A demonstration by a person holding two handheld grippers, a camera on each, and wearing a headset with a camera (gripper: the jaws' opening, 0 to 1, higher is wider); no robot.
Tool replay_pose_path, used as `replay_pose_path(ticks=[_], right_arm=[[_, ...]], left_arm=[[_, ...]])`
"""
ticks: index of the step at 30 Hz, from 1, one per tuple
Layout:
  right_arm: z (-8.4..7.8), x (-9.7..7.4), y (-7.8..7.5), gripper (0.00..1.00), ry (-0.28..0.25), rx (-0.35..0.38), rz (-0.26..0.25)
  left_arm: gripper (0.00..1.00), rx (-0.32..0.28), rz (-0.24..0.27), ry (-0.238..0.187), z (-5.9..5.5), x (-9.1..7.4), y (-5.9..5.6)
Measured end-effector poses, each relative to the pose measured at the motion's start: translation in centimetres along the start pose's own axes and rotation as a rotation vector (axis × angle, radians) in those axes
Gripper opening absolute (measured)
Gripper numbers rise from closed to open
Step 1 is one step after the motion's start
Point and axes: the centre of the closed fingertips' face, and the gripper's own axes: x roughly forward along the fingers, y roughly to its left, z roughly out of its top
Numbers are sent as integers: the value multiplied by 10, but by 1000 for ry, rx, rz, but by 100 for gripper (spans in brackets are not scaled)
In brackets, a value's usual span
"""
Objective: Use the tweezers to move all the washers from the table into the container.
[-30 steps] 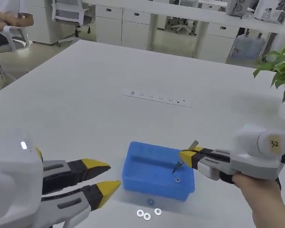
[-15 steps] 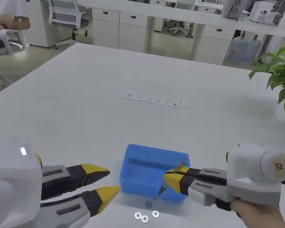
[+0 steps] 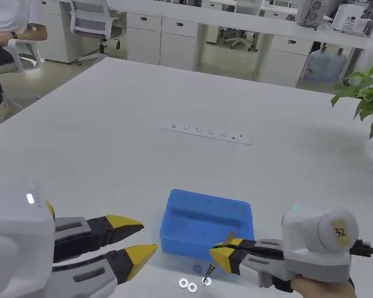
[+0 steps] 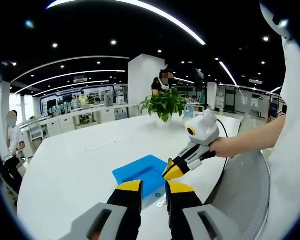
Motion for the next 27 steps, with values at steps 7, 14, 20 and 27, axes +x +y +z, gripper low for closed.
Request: replay_pose_path(ticks=[7,14,20,27], right_arm=[[-4,2,2,1,23,-20,3],[-5,2,1,1,31,-46,-2],[-4,5,6,2,31,-67,6],[-5,7,10,2,36,-109,7]], left_arm=[[16,3,0,-1,1,0,0],[17,3,5,1,0,-1,2],[18,-3,2,2,0,0,1],[21,-13,-7,1,0,3,-1]])
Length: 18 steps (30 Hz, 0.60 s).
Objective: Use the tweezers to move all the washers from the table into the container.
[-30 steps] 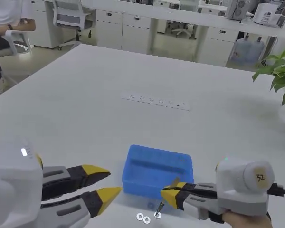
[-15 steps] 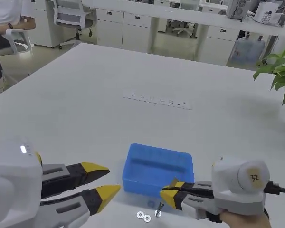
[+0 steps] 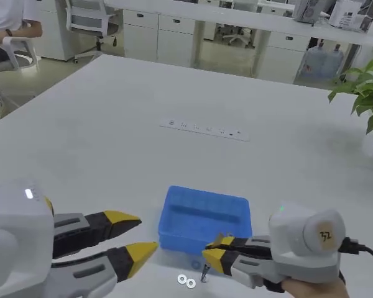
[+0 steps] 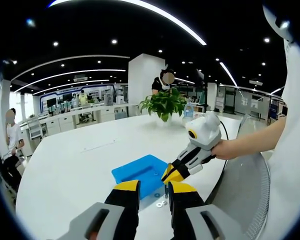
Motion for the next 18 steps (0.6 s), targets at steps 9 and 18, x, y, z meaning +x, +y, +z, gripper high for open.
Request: replay_pose_path(ticks=[9,18], right_arm=[[0,2,6,2,4,-4,25],[-4,5,1,3,27,39,21]], left_arm=[[21,-8,-1,-6,1,0,0],[21,-9,2,-5,0,-1,0]])
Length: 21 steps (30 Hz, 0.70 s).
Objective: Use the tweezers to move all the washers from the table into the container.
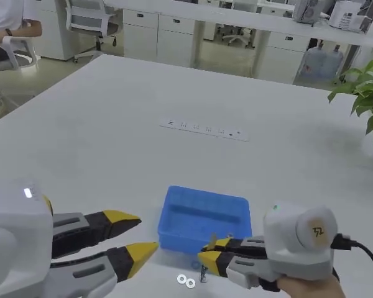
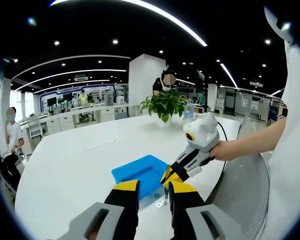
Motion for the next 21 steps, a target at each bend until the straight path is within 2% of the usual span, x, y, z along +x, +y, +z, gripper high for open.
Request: replay_pose_path(ticks=[11,18,21], right_arm=[[-2,-3,-1,2,-15,66,-9],[-4,-3,4,3,-8,54,1],[-4,-3,7,3,-1,13,1]], left_arm=[[21,-3,0,-3,0,-1,0],[21,0,-4,-2,0,0,0],[21,1,-4,-1,0,0,0]])
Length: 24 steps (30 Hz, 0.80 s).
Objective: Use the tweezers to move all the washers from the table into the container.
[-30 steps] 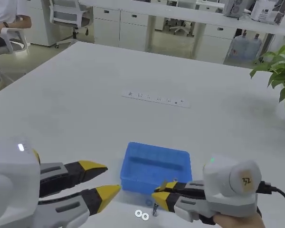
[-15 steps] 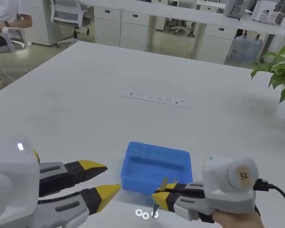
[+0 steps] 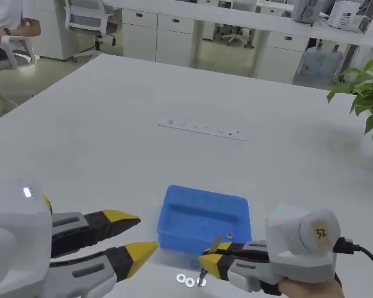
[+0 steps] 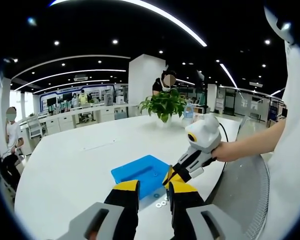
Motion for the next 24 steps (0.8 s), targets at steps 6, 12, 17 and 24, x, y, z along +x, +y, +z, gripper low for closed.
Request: replay_pose_path(ticks=[6,12,17,24], right_arm=[[-1,1,9,3,24,-108,13],[-1,-1,5,1,23,-125,-5],[12,-10,-2,2,-47,-30,-14],[39,-26,-11,2,-125,10,-14]], left_arm=[[21,3,-3,1,1,1,-1],[21,3,-4,-2,2,1,-2],[23,-2,-5,-6,3,0,-3],[40,-32,4,-34,7,0,-2]])
